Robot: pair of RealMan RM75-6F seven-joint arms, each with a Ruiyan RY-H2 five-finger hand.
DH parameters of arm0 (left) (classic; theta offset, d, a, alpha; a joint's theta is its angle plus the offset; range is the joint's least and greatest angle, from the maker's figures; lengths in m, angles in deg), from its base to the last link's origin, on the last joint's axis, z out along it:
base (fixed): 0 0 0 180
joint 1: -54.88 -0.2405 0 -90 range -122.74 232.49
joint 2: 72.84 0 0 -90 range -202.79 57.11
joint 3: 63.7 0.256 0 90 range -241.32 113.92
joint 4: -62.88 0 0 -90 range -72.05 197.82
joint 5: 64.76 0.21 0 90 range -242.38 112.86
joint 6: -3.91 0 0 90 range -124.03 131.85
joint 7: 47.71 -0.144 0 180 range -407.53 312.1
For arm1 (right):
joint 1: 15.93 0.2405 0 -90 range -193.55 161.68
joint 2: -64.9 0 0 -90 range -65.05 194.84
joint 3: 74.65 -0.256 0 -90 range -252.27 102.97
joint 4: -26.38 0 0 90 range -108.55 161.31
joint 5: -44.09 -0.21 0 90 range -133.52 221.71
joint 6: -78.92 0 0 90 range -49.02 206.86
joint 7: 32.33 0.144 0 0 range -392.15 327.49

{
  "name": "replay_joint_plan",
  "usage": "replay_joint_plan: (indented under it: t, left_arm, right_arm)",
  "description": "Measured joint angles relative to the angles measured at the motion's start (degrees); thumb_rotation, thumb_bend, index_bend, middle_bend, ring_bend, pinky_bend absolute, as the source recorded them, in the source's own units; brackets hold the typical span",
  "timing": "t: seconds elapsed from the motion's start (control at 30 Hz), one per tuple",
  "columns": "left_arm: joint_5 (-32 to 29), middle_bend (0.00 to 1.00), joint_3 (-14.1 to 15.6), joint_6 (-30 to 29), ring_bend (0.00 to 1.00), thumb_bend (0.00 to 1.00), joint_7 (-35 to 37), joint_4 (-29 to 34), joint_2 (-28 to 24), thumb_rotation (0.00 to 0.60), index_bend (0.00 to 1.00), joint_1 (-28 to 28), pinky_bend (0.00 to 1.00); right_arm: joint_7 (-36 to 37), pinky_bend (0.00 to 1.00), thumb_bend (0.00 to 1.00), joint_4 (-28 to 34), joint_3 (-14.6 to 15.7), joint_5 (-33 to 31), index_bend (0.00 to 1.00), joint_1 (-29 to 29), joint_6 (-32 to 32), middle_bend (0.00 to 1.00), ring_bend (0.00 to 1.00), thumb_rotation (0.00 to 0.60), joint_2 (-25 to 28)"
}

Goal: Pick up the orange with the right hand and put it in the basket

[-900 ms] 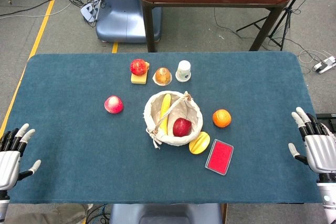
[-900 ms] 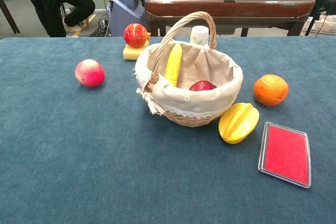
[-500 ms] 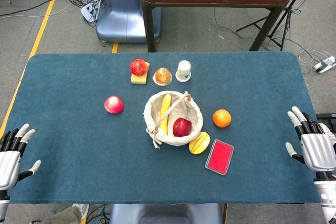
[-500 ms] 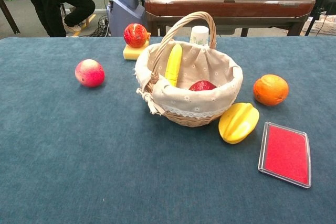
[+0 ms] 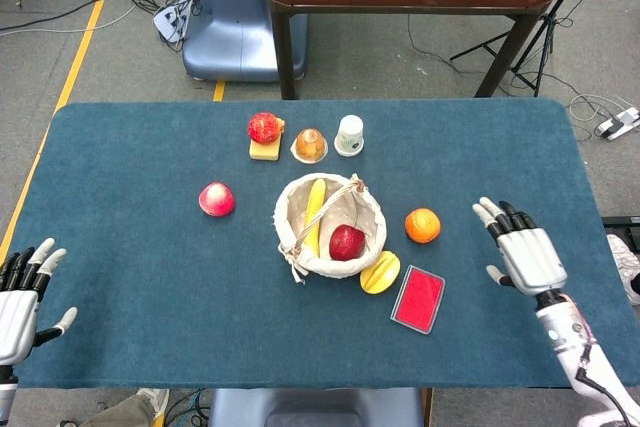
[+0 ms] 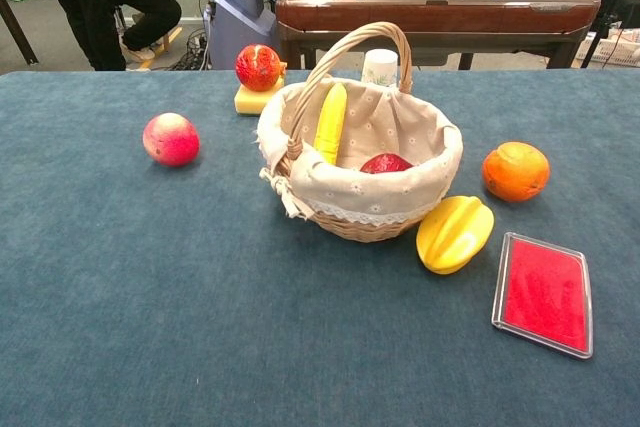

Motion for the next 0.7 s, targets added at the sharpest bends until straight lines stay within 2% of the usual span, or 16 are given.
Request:
replay_joint_plan:
  t: [0.17, 0.4, 0.53, 0.7]
  left_arm:
    - [0.0, 0.0, 0.0, -0.3, 0.0, 0.26, 0.1, -0.1, 0.0, 0.6, 0.14, -0.2, 0.0]
    - [-0.2, 0.0, 0.0, -0.6, 0.0, 0.26, 0.6, -0.3, -0.1, 0.6, 0.14, -0.5, 0.0]
    - [-0.4, 0.0, 0.0, -0.8, 0.0, 0.26, 0.8, -0.3, -0.2, 0.6, 0.14, -0.7, 0.0]
    - [-0.5, 0.0, 0.0, -0.9, 0.0, 0.26, 1.1, -0.5, -0.4, 0.6, 0.14, -0.9, 0.0]
  right_arm:
    - [-3.3, 0.23, 0.14, -3.1, -1.5, -5.4, 0.03, 5.4, -5.7, 0.13, 0.07, 0.6, -4.8]
    - [-7.5, 0.24, 0.14, -9.9, -2.3, -11.5, 0.03, 10.7, -10.1, 0.14, 0.08, 0.6, -10.8]
    - [-8.7, 0.26, 0.14, -13.8, -2.4, -14.6, 0.08, 13.1, -12.2, 0.16, 0.1, 0.6, -14.2]
    - [-9.7, 0.27, 0.19, -17.7, -2.0, -16.6, 0.12, 15.2, -13.9, 0.18, 0.12, 0.6, -17.6]
